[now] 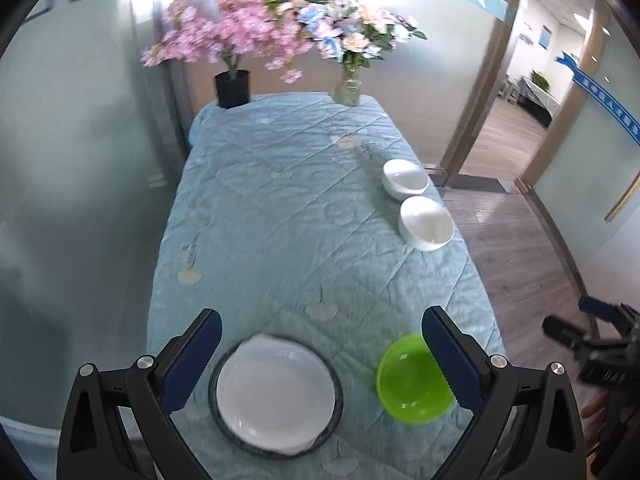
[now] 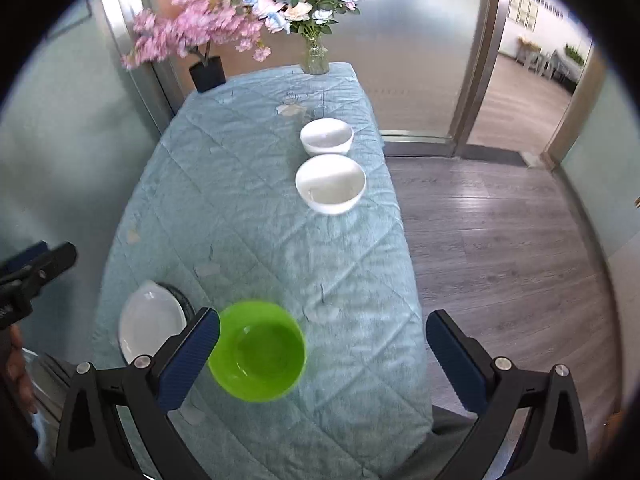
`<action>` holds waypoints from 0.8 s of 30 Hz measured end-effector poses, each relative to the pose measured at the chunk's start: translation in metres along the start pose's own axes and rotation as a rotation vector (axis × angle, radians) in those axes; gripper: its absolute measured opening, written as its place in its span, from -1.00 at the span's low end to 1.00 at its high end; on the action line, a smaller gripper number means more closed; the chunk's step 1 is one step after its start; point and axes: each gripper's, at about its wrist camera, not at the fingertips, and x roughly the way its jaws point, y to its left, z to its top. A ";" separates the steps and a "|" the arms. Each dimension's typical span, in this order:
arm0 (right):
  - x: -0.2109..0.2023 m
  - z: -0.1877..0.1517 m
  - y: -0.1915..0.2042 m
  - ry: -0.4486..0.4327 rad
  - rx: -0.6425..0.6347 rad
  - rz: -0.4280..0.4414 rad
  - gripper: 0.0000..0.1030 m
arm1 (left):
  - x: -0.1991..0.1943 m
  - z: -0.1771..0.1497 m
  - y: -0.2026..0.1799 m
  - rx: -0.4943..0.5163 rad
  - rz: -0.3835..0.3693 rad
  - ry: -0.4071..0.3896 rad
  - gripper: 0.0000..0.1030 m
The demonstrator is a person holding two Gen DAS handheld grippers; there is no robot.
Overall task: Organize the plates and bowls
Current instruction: 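Move both grippers to the rim of the nearer white bowl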
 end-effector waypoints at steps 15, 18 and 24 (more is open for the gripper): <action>-0.005 0.206 -0.086 -0.117 -0.089 0.102 0.99 | 0.098 0.196 -0.052 0.041 -0.272 0.103 0.96; 0.038 0.217 -0.089 -0.047 -0.031 0.146 0.99 | 0.142 0.219 -0.067 0.049 -0.292 0.170 0.96; 0.127 0.204 -0.097 0.098 0.109 0.216 0.99 | 0.228 0.220 -0.090 0.071 -0.241 0.296 0.84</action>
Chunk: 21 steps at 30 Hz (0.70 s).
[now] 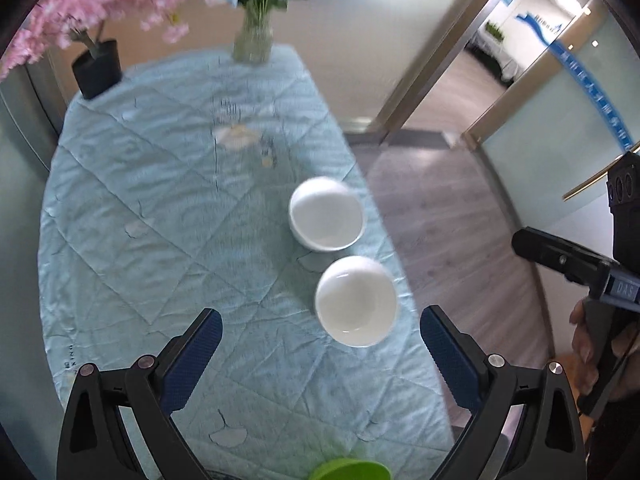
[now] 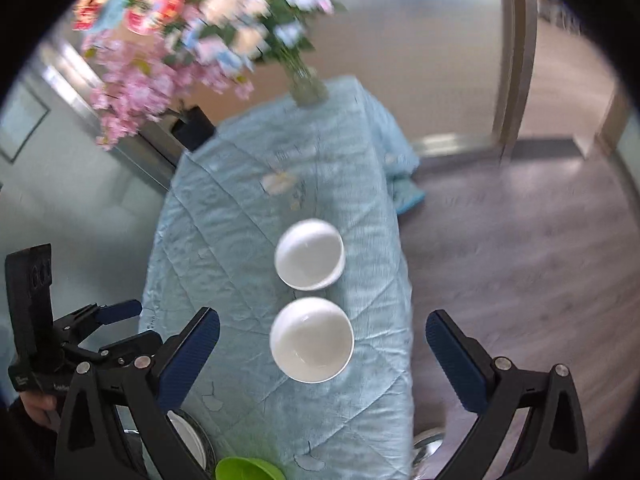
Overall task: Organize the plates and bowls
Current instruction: 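Move both grippers to the rim of the nearer white bowl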
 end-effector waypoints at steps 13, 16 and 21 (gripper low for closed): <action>0.141 -0.021 -0.033 0.250 0.075 -0.050 0.63 | 0.131 0.001 0.016 -0.034 0.009 0.179 0.66; 0.158 -0.034 -0.042 0.280 0.093 -0.067 0.43 | 0.155 -0.002 0.015 -0.023 -0.010 0.211 0.57; 0.167 -0.041 -0.055 0.297 0.197 -0.052 0.06 | 0.178 -0.003 0.013 -0.007 -0.021 0.236 0.36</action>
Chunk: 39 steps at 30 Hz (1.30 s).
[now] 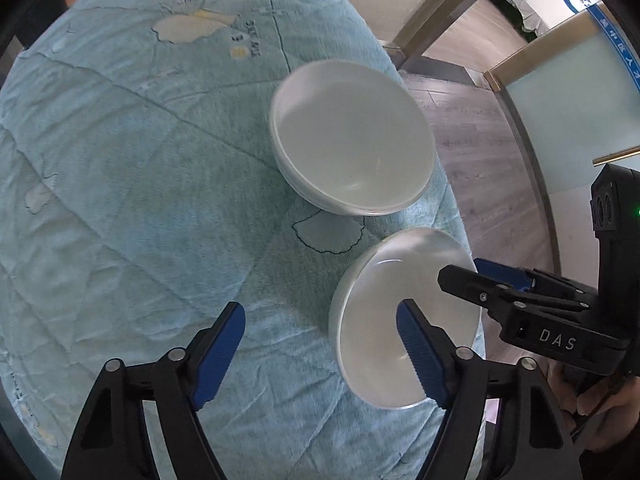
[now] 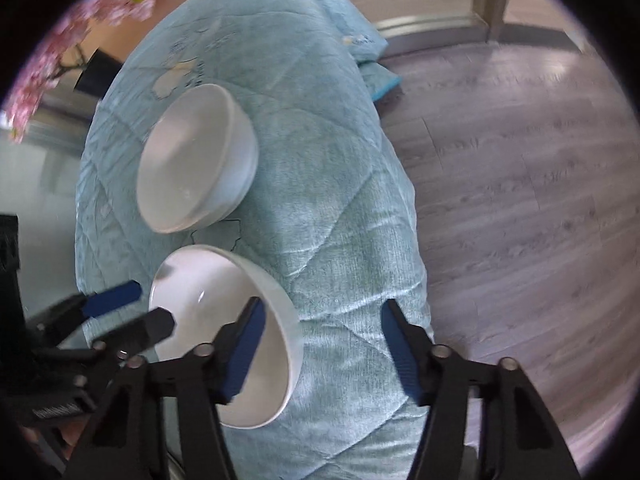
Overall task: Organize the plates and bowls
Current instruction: 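Move both grippers to the rim of the nearer white bowl, then close both grippers on the white bowl rim and lift it, then carry the white bowl over the green bowl and lower it inside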
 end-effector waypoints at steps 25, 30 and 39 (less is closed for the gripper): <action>-0.007 -0.016 0.026 0.009 0.019 -0.074 -0.92 | 0.015 -0.008 -0.021 0.082 -0.020 0.037 -0.95; -0.035 -0.029 0.033 -0.033 0.033 -0.049 -0.91 | -0.024 -0.019 -0.043 0.130 0.046 -0.001 -0.95; -0.119 -0.073 0.071 -0.173 -0.008 -0.019 -0.92 | -0.138 -0.066 -0.060 0.149 0.025 -0.128 -0.96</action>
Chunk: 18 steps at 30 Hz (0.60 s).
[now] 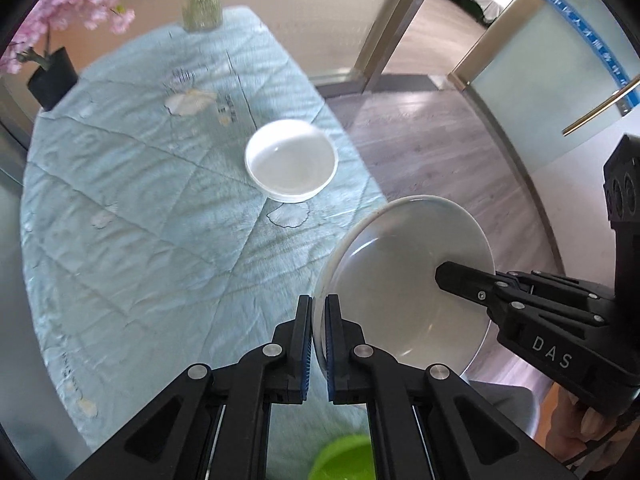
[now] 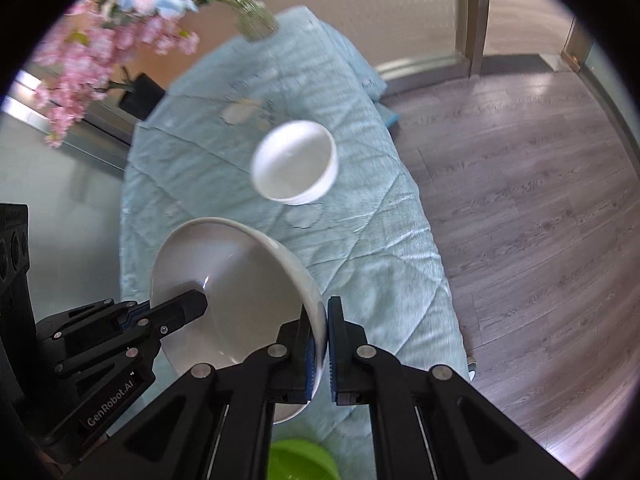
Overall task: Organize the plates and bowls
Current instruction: 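Carry the white bowl over the green bowl and lower it inside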
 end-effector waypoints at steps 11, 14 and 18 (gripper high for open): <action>-0.095 -0.066 0.023 -0.130 0.001 0.024 -0.90 | -0.112 -0.069 -0.038 0.039 0.018 -0.066 -0.96; -0.107 -0.087 0.026 -0.142 -0.006 0.035 -0.90 | -0.128 -0.092 -0.046 0.033 0.016 -0.081 -0.95; -0.112 -0.112 0.030 -0.132 -0.021 0.048 -0.91 | -0.144 -0.134 -0.051 0.015 0.026 -0.086 -0.95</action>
